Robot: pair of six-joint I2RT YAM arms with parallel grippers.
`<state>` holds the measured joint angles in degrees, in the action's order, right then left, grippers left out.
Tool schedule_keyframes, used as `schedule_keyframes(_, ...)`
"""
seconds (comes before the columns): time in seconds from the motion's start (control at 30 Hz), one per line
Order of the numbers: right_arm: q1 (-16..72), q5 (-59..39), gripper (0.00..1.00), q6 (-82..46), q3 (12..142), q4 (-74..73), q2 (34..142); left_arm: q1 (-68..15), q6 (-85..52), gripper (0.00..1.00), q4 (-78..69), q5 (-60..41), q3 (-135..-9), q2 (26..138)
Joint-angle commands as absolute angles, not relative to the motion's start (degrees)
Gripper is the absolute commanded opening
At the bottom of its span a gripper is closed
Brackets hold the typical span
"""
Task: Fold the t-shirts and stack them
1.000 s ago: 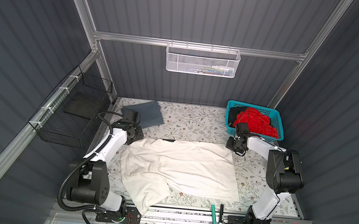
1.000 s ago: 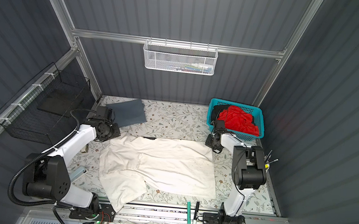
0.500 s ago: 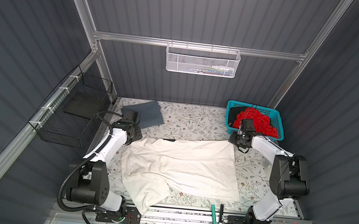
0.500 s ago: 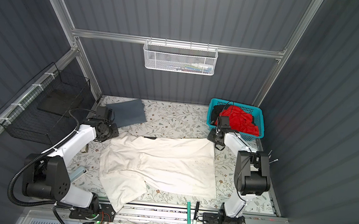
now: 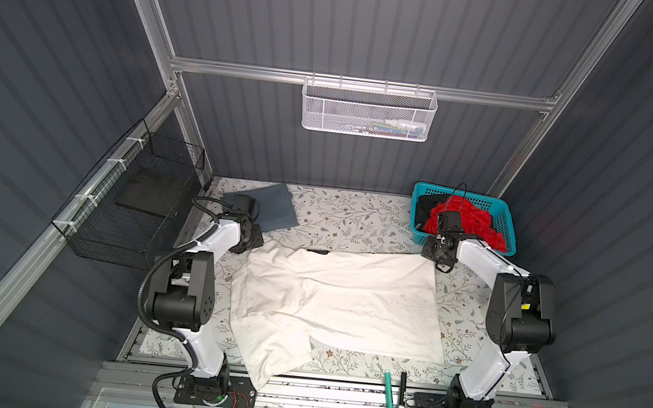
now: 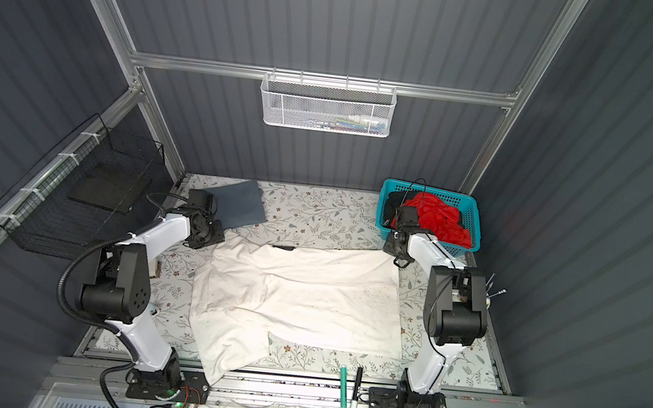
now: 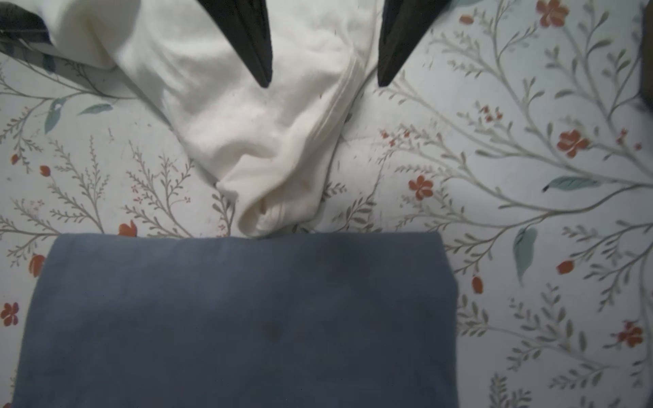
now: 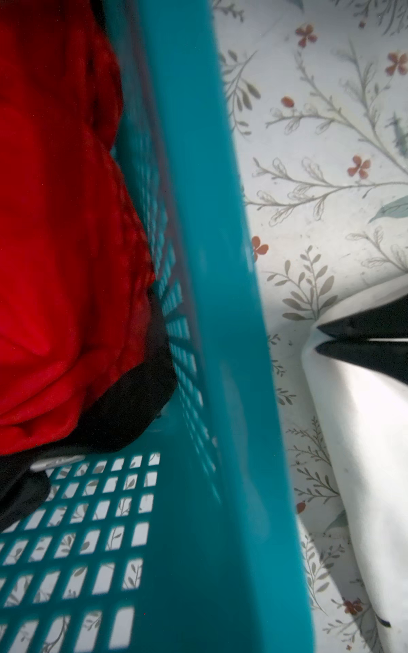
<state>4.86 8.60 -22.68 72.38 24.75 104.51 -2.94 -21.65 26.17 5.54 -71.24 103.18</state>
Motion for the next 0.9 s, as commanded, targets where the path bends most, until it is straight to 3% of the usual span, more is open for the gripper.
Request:
schedule_keyframes(0.0, 4.5, 9.9, 0.00, -22.2, 73.1, 26.4, 104.3, -2.7, -18.5, 0.50, 20.9, 0.6, -74.8, 106.2)
schedule_keyframes(0.43, 4.2, 10.1, 0.00, -21.4, 73.4, 27.1, 104.5, -2.7, -20.7, 0.49, 23.5, 2.0, -84.2, 116.6)
schedule_keyframes(0.87, 3.4, 8.0, 0.00, -21.6, 73.0, 26.6, 104.4, -2.7, -23.4, 0.38, 25.3, 1.2, -85.3, 120.4)
